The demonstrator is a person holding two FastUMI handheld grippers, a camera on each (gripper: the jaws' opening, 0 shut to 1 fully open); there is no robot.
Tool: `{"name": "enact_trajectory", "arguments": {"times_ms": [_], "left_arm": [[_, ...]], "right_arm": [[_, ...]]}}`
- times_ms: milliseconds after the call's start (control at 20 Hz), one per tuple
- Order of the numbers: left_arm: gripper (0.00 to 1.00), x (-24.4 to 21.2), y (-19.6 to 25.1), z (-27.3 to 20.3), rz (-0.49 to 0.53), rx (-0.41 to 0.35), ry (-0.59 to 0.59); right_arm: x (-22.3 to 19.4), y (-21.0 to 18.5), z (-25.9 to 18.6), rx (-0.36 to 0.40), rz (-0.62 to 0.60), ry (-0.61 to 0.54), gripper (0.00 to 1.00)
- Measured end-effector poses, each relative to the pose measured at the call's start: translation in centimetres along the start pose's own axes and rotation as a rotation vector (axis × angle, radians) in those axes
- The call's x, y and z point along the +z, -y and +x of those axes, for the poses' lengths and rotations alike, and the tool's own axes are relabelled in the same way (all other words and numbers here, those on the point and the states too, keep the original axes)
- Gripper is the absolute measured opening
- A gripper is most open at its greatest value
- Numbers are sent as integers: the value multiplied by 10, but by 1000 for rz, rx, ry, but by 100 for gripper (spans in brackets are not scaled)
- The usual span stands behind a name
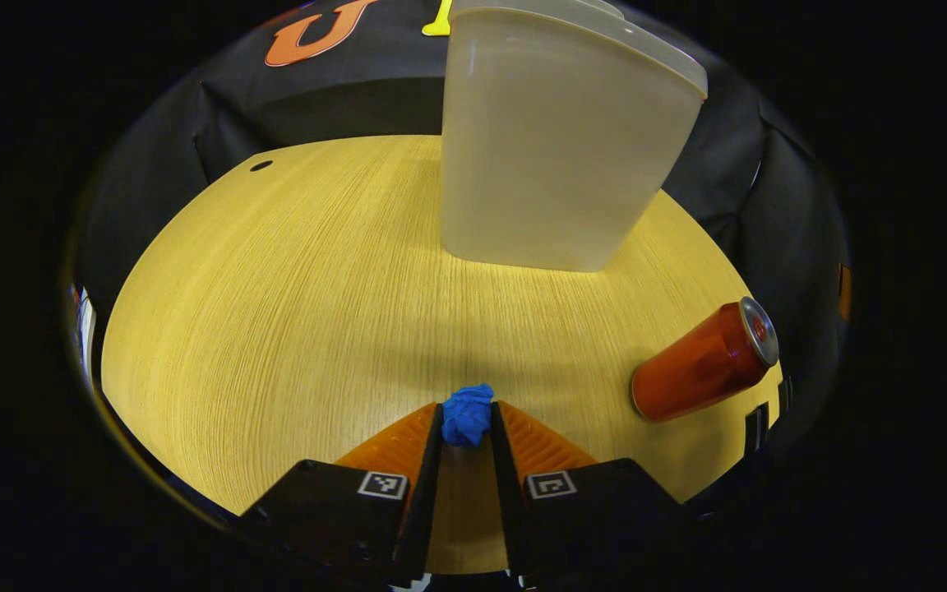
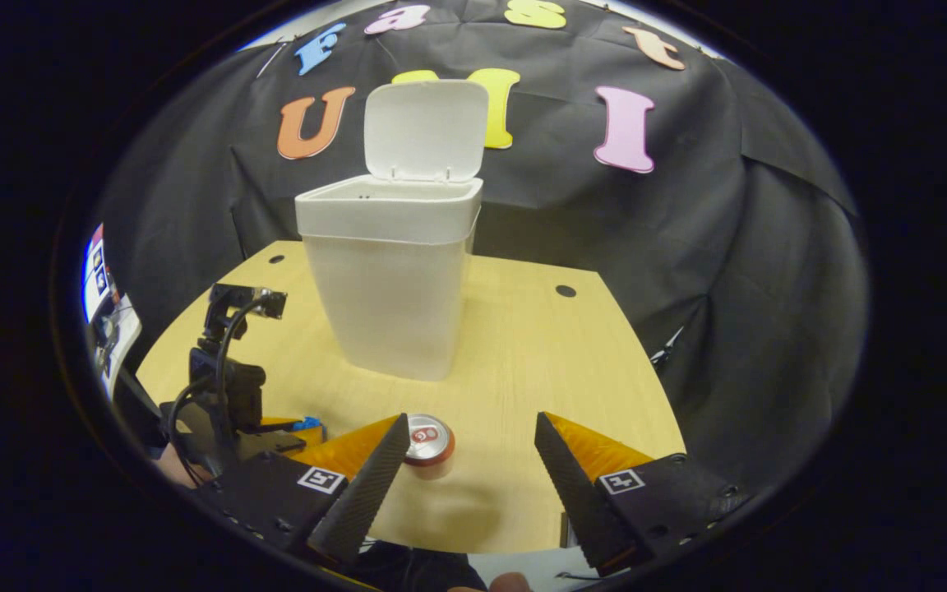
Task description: Press the lid of the desktop garbage bin to open it, pick up the crumpled paper on the desktop and throw it into the bin, then pick up the pop can on the desktop and drop it into the bin, and finally close the garbage bin lid.
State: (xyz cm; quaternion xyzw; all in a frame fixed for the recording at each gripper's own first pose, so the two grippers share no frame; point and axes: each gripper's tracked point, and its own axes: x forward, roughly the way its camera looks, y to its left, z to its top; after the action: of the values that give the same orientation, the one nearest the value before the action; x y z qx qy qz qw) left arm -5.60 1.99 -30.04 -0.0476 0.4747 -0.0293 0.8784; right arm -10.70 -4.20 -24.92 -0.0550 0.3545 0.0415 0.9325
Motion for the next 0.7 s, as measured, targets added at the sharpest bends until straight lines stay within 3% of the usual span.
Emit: {"name": "enact_trajectory", "arguments": {"times_ms": [150,300,700], "left_arm": [[29,38,-1,-21,3,-13,16],[27,97,-1,-54,4,-25,64],[26,318,-9,-161,16,-33,304]], "right_arm": [[-3,-3,2,11,8,-6,96],[-9,-14,3,40,7,-10,96],[-54,-40,33,86,32,-105,96]]}}
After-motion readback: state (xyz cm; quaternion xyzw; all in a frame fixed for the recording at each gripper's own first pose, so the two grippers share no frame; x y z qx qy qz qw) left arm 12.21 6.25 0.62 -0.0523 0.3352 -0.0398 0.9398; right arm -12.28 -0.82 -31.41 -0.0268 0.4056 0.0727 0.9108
